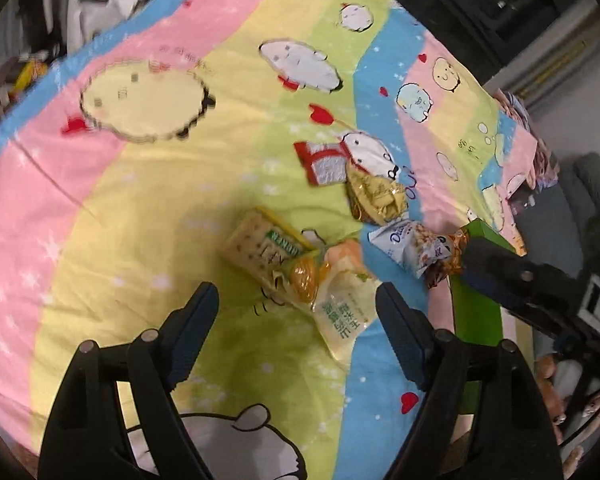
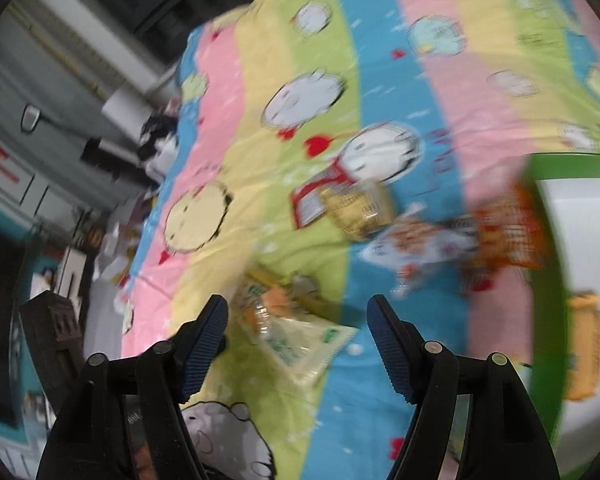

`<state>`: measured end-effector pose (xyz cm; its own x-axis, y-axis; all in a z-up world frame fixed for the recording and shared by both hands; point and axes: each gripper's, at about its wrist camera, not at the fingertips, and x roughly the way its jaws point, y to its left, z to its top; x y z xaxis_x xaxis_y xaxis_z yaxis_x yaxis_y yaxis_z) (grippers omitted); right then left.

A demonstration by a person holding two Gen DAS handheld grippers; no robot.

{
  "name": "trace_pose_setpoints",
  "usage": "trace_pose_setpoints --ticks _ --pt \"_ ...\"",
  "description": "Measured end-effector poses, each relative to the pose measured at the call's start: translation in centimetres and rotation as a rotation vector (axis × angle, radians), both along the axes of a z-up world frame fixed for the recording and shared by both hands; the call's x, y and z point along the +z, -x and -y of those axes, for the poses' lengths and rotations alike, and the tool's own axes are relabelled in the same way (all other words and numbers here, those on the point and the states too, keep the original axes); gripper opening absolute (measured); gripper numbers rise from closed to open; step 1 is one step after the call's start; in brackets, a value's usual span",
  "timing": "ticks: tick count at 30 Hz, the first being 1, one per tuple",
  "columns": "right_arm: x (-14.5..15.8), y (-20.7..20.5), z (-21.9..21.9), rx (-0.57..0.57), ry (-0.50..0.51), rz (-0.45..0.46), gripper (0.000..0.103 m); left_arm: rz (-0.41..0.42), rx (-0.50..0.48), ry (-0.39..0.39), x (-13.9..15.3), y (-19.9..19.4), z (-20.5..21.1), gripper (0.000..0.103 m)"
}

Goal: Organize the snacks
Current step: 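Move the right tool back to the corn-printed snack bag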

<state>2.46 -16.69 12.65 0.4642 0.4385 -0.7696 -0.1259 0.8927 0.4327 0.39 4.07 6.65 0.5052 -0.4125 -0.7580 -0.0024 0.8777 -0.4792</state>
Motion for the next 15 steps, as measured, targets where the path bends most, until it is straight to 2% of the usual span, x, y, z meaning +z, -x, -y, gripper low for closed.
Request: trace_pose_setpoints --ticks 2,5,8,13,15 --pt "-1.5 -0.8 -1.5 0.041 0.002 -0.034 0.073 -0.038 -0.028 0.043 -1.4 -0.3 0.6 0.078" --pt "-3.1 -1.5 -2.7 0.069 0.013 -0.065 0.068 -0.055 -0.065 0.050 -2.3 -0.3 1.8 0.074" --pt "-4.5 -1.9 -3.3 0.089 0.025 -0.093 0.065 -0.078 -0.095 0.038 -3.2 -0.4 3.3 0.064" --pt "-6.3 -2.1 -3.7 0.111 0.050 -0.137 0.050 -0.090 -0.135 0.080 -4.2 -0.2 4.2 0.045" --pt "-6.9 -1.8 -3.8 0.120 0.049 -0.149 0.045 -0.095 -0.140 0.068 -4.4 -0.1 4.5 0.042"
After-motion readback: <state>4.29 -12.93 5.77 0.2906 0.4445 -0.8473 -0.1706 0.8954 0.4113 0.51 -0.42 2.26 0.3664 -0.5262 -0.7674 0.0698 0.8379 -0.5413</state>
